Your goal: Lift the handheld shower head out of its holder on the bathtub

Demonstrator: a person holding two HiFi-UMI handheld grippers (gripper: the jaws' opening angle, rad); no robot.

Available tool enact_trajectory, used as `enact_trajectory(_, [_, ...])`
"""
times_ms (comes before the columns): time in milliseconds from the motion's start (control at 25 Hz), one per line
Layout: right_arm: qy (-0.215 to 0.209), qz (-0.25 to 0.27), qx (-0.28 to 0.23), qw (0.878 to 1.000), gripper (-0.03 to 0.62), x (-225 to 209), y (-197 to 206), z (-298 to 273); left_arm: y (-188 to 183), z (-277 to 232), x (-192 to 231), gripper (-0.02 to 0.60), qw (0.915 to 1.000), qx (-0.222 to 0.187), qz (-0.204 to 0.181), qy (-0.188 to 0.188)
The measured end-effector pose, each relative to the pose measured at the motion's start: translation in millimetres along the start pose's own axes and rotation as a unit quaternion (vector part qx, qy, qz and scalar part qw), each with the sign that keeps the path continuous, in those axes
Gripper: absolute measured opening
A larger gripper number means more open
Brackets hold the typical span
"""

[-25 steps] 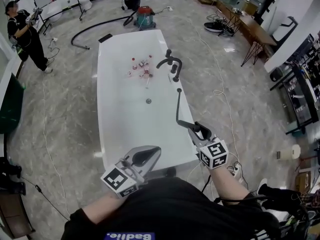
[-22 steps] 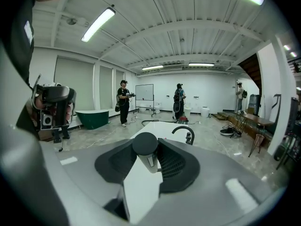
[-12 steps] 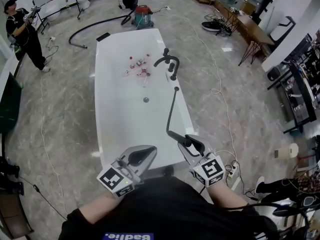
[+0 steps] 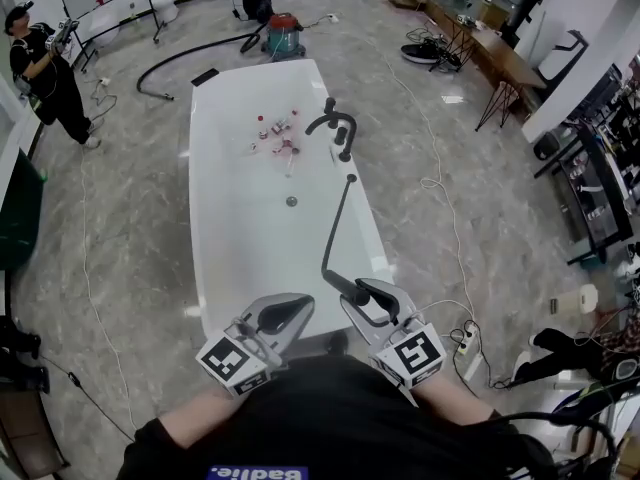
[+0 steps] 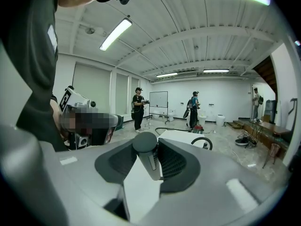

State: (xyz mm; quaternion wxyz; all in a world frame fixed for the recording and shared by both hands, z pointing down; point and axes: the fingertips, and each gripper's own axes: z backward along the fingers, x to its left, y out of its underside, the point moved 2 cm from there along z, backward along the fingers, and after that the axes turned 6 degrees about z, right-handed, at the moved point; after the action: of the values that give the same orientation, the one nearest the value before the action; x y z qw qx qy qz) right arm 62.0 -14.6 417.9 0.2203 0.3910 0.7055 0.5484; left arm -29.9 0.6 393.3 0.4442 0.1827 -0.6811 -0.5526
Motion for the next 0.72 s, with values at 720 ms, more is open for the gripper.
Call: enact_trajectory(720, [-0.016,-0.027,-0.01,0.999,0.132,-7.7,3.9,-10.3,2.9,-14.5,-10.0,0.0,0.9998,0.017,-0.006,0.008])
